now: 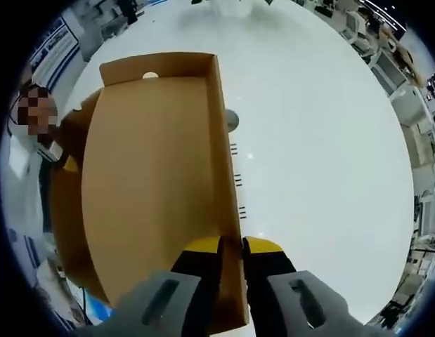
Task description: Operate the shoe box by opening the lid, removing the specified soft item, and placing it in the target area until the item is outside and the box remains undamaged.
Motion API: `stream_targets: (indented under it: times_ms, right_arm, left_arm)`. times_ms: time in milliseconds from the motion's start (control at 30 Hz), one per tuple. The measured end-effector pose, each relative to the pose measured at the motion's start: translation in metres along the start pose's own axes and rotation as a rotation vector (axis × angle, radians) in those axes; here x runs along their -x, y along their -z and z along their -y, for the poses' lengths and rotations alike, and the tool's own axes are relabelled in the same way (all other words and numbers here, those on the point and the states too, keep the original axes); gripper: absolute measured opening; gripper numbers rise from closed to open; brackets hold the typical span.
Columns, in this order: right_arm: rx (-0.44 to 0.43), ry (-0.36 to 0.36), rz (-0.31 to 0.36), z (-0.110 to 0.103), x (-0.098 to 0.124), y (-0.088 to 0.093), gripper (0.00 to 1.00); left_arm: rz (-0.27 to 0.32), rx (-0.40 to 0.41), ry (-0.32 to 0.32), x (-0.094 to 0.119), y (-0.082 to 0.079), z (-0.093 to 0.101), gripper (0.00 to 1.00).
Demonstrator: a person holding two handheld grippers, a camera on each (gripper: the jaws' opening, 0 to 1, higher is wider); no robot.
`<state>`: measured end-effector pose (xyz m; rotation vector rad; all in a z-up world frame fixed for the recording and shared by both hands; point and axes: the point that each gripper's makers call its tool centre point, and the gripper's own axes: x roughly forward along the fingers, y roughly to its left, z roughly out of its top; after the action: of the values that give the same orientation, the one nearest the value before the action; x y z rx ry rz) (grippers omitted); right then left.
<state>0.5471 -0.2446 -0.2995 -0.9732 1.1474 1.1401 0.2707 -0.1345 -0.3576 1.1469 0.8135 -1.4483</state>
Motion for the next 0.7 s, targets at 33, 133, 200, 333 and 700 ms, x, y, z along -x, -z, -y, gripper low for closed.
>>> stream_targets:
  times_ms: [33, 133, 200, 333, 700]
  right_arm:
    - [0.008, 0.002, -0.004, 0.0, 0.001, 0.0, 0.09]
    - [0.017, 0.005, -0.005, 0.001, 0.003, -0.001, 0.08]
    - [0.02, 0.008, -0.006, 0.001, 0.005, -0.002, 0.07]
    - [0.036, 0.014, -0.01, 0.002, 0.009, -0.003, 0.07]
    - [0.075, 0.054, -0.035, 0.002, 0.015, -0.003, 0.06]
  left_arm:
    - [0.0, -0.002, 0.001, 0.0, 0.0, 0.0, 0.02]
    - [-0.003, -0.006, 0.003, -0.001, 0.0, 0.0, 0.02]
    - [-0.005, -0.007, 0.004, -0.002, 0.0, 0.0, 0.02]
    - [-0.013, -0.028, -0.003, -0.002, 0.0, 0.001, 0.02]
    - [-0.005, 0.006, 0.006, -0.003, 0.001, 0.0, 0.02]
